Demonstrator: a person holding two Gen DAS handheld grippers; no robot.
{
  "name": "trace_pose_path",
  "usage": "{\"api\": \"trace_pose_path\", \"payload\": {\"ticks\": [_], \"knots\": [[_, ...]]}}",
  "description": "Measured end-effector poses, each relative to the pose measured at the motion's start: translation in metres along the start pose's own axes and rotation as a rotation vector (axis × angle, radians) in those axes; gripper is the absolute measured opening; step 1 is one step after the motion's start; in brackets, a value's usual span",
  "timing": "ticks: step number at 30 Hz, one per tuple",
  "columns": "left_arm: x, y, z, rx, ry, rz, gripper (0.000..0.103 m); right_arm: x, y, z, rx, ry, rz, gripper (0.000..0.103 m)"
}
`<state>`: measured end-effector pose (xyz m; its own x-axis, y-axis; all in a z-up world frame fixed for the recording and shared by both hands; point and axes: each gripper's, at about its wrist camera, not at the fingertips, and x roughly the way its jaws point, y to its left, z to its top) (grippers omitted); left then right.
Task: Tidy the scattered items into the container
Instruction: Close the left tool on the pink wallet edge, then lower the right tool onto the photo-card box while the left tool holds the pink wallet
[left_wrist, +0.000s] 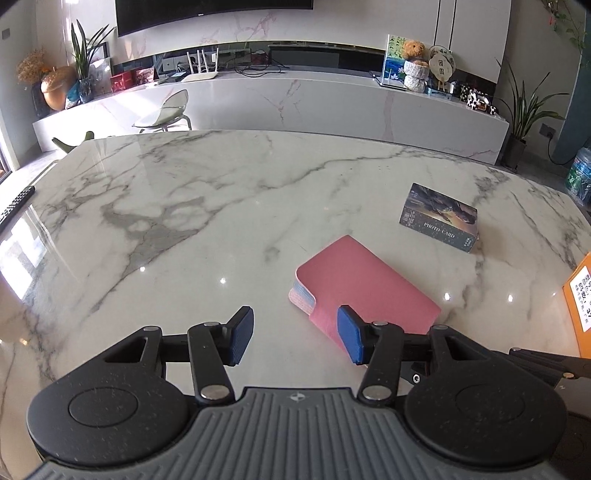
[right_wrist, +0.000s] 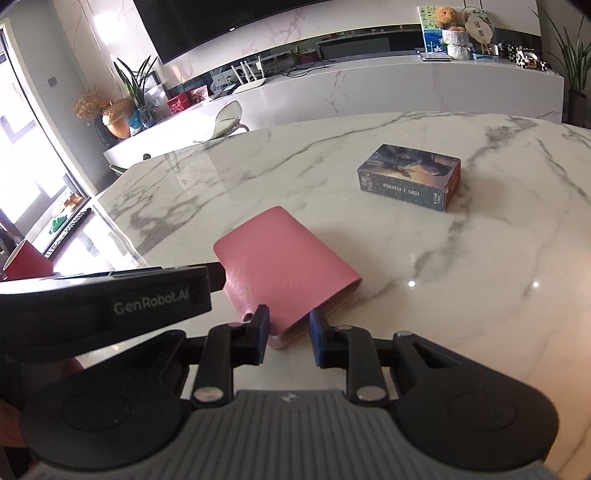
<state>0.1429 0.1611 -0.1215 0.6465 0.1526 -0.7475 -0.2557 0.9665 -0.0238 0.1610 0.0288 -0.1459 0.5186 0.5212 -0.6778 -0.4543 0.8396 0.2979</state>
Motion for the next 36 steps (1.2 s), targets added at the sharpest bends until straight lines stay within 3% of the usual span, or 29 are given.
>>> {"api": "trace_pose_path", "payload": {"ticks": [3, 7, 11, 25, 31, 36], "knots": [[0.006, -0.002, -0.001, -0.015, 0.02, -0.04, 0.059, -0.009, 0.001, 0.003, -0.039, -0.003, -0.033, 0.026], [0.012, -0.007, 0.0, -0.011, 0.015, -0.082, 0.044, -0.014, -0.009, 0.01, -0.112, -0.001, -0.165, 0.026], [0.018, -0.011, 0.005, -0.03, 0.003, -0.121, 0.033, -0.009, -0.032, 0.026, -0.08, 0.003, -0.239, 0.026], [0.055, -0.015, 0.038, -0.039, -0.045, -0.136, 0.028, 0.035, -0.033, 0.054, -0.106, 0.009, -0.169, 0.021], [0.06, -0.021, 0.042, -0.004, -0.053, -0.131, 0.028, 0.034, -0.027, 0.07, -0.242, -0.076, -0.24, 0.022], [0.061, -0.022, 0.047, 0.005, -0.026, -0.133, 0.028, 0.043, -0.035, 0.089, -0.321, -0.116, -0.327, 0.043]]}}
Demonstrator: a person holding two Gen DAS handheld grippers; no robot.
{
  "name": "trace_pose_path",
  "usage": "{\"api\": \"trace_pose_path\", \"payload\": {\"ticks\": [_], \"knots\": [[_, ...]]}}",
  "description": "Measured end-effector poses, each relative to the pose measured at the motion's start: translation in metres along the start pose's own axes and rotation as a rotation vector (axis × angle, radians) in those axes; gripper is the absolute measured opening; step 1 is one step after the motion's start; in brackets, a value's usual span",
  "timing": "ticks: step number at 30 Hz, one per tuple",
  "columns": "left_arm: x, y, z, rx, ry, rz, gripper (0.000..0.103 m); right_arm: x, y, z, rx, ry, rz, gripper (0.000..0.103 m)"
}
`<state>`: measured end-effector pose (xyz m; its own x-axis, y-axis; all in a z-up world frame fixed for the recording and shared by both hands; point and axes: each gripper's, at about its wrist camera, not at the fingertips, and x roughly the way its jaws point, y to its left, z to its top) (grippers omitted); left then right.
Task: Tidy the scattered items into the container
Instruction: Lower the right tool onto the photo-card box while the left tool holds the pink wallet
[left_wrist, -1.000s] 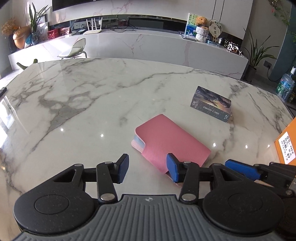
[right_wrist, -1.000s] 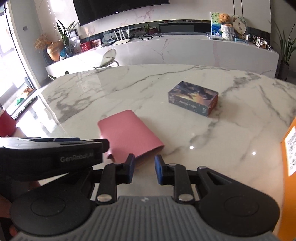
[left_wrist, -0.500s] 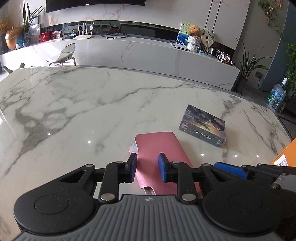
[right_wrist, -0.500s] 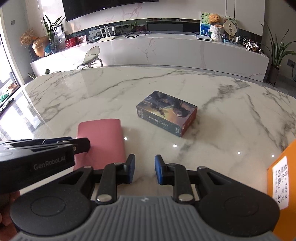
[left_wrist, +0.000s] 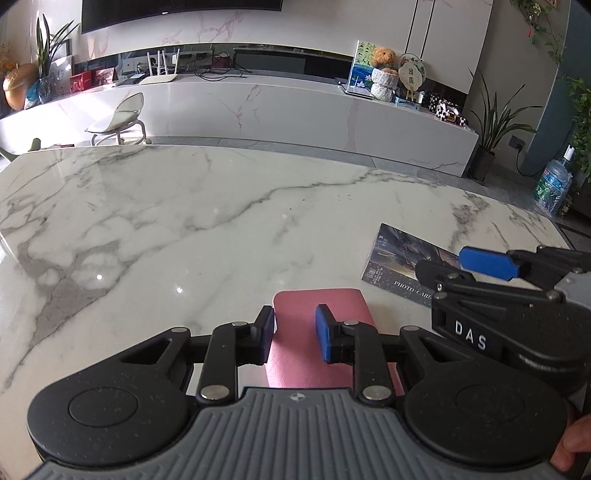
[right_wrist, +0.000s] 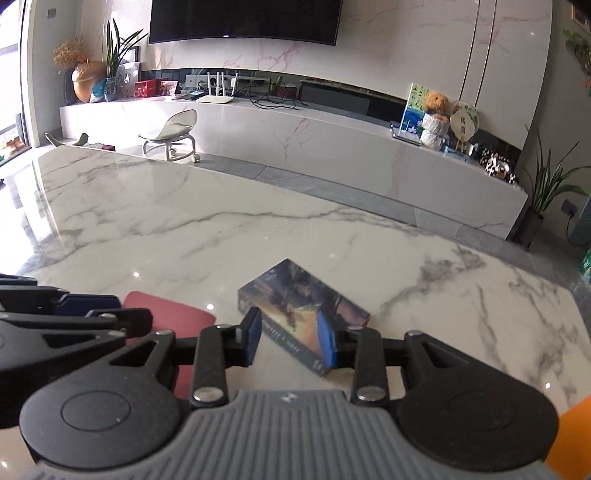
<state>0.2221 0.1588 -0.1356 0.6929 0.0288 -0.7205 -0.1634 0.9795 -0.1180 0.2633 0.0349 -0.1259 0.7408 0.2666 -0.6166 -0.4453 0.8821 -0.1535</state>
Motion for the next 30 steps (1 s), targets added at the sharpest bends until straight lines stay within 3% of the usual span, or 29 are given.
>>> {"api": "trace_pose_path", "payload": {"ticks": [4, 8, 15, 30], "knots": [[0.002, -0.006, 0.004, 0.038, 0.014, 0.021, 0.028, 0.015, -0.013, 0.006, -0.01, 0.0, -0.027, 0.055], [0.006, -0.01, 0.01, 0.055, 0.033, 0.033, 0.028, 0.028, -0.023, 0.007, 0.023, 0.019, -0.031, 0.075], [0.014, -0.017, 0.014, 0.086, 0.016, 0.068, 0.028, 0.041, -0.036, 0.008, 0.143, 0.034, -0.001, 0.08], [0.015, -0.013, 0.016, 0.079, 0.013, 0.049, 0.028, 0.046, -0.018, 0.009, 0.136, 0.01, 0.047, 0.085]]}}
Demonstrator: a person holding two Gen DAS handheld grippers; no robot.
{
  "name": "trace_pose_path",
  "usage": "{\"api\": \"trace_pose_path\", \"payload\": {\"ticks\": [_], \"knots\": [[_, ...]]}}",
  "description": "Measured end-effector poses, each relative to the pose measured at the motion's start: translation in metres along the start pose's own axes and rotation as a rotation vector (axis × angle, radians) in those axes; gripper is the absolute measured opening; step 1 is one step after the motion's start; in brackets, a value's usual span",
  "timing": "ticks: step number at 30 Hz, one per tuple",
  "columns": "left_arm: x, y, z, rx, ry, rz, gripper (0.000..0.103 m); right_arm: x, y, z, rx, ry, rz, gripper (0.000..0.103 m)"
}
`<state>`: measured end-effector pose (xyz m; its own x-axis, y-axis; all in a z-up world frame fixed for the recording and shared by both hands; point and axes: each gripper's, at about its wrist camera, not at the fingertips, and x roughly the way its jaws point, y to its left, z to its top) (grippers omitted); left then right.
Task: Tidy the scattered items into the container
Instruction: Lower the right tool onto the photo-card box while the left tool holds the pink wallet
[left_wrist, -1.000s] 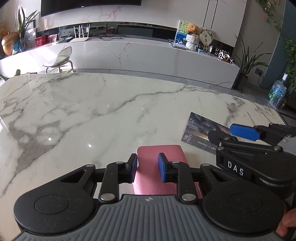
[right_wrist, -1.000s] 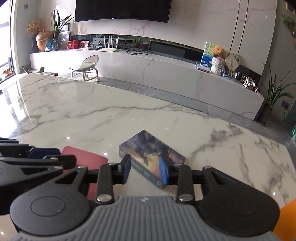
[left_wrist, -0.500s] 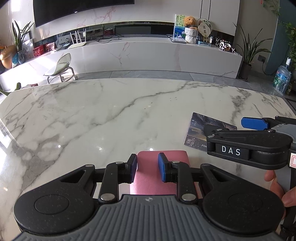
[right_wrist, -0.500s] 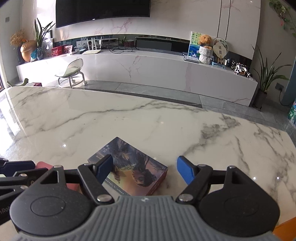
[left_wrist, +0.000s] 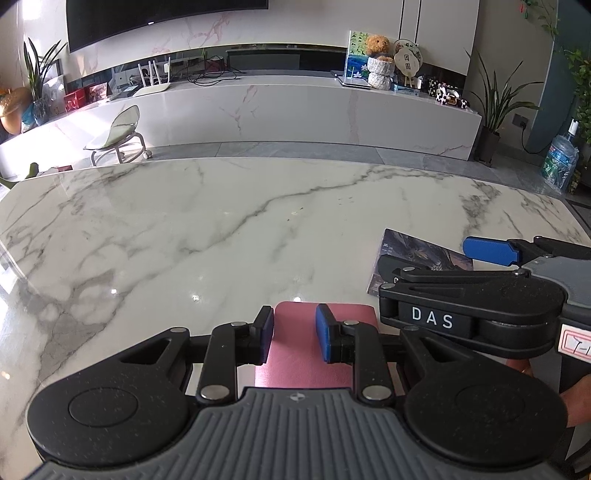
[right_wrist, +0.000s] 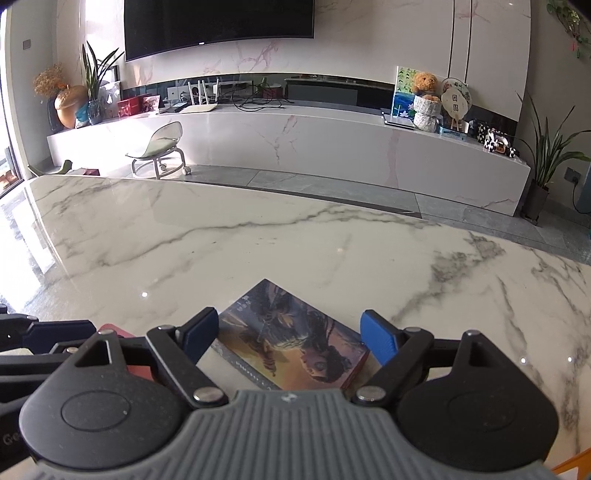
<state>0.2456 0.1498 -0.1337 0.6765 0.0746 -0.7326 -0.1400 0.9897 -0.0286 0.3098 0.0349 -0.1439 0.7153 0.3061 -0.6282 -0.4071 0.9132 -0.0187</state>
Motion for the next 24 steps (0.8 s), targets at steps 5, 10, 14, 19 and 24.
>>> {"api": "trace_pose_path", "payload": {"ticks": [5, 10, 14, 19, 24], "knots": [[0.0, 0.001, 0.0, 0.0, -0.002, -0.003, 0.028, 0.002, 0.0, 0.0, 0.004, -0.001, 0.001, 0.086], [0.001, 0.002, -0.001, -0.005, -0.003, -0.008, 0.028, 0.008, -0.006, 0.001, 0.045, 0.009, 0.011, 0.094], [0.001, 0.002, -0.001, -0.008, -0.006, -0.011, 0.028, 0.013, -0.012, 0.001, 0.095, 0.012, 0.026, 0.098], [0.0, 0.005, -0.002, -0.021, -0.008, -0.02, 0.028, 0.009, -0.012, -0.003, 0.112, 0.002, 0.022, 0.094], [-0.003, 0.005, -0.004, -0.019, -0.006, -0.022, 0.028, -0.006, -0.015, -0.008, 0.162, 0.012, -0.018, 0.073]]}}
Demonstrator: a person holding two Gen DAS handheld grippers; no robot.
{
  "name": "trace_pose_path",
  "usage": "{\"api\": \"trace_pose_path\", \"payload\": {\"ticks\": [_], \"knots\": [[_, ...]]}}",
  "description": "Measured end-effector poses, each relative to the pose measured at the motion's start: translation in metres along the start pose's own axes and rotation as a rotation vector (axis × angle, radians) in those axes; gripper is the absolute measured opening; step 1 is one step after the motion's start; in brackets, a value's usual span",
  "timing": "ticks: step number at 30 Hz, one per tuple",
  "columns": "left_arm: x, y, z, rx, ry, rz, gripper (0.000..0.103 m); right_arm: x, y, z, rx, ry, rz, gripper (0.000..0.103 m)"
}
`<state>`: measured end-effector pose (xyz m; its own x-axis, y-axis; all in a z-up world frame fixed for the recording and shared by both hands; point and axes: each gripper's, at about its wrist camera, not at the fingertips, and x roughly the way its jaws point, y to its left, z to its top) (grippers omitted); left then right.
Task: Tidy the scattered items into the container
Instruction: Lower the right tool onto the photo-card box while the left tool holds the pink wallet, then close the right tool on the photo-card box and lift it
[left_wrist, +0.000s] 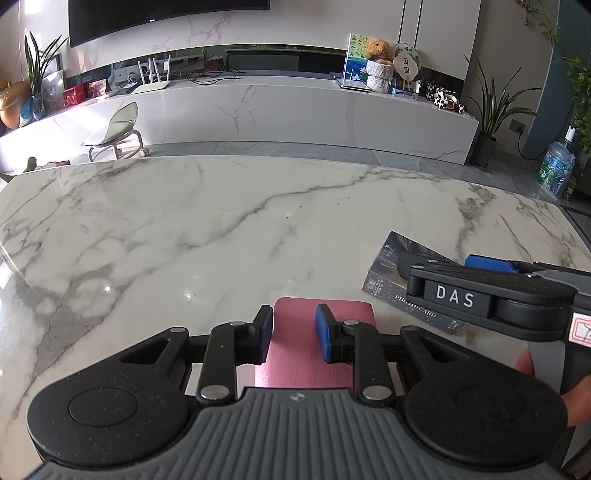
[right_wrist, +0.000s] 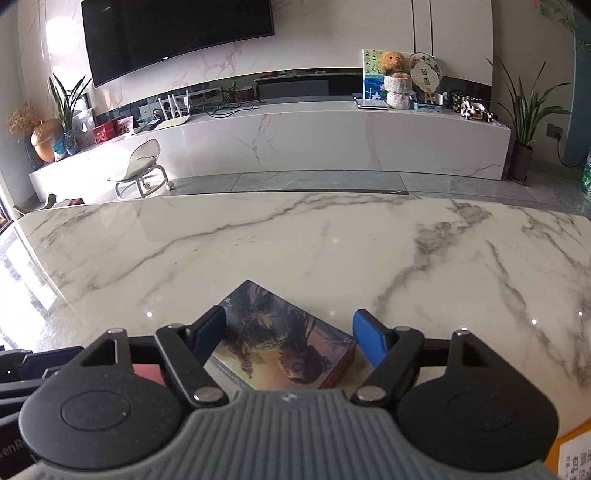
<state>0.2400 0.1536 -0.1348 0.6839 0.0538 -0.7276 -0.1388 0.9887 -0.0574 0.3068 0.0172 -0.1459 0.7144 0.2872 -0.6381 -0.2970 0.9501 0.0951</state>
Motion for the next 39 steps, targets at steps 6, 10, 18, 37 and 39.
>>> {"api": "trace_pose_path", "payload": {"ticks": [6, 10, 18, 37, 39], "knots": [[-0.005, 0.007, -0.006, -0.047, 0.012, -0.043, 0.028, -0.029, 0.006, -0.017, 0.007, 0.029, 0.011, 0.063], [-0.011, 0.013, -0.011, -0.082, 0.024, -0.066, 0.028, -0.047, 0.012, -0.029, 0.014, 0.054, 0.032, 0.058], [-0.027, 0.012, -0.02, -0.1, 0.027, -0.034, 0.059, -0.053, 0.018, -0.032, -0.069, 0.065, 0.039, 0.06], [-0.017, -0.019, -0.017, -0.114, 0.066, -0.049, 0.088, -0.074, -0.014, -0.044, -0.029, 0.077, 0.011, 0.059], [-0.014, -0.023, -0.017, -0.091, 0.068, -0.032, 0.089, -0.076, -0.015, -0.047, -0.028, 0.073, 0.013, 0.059]]}}
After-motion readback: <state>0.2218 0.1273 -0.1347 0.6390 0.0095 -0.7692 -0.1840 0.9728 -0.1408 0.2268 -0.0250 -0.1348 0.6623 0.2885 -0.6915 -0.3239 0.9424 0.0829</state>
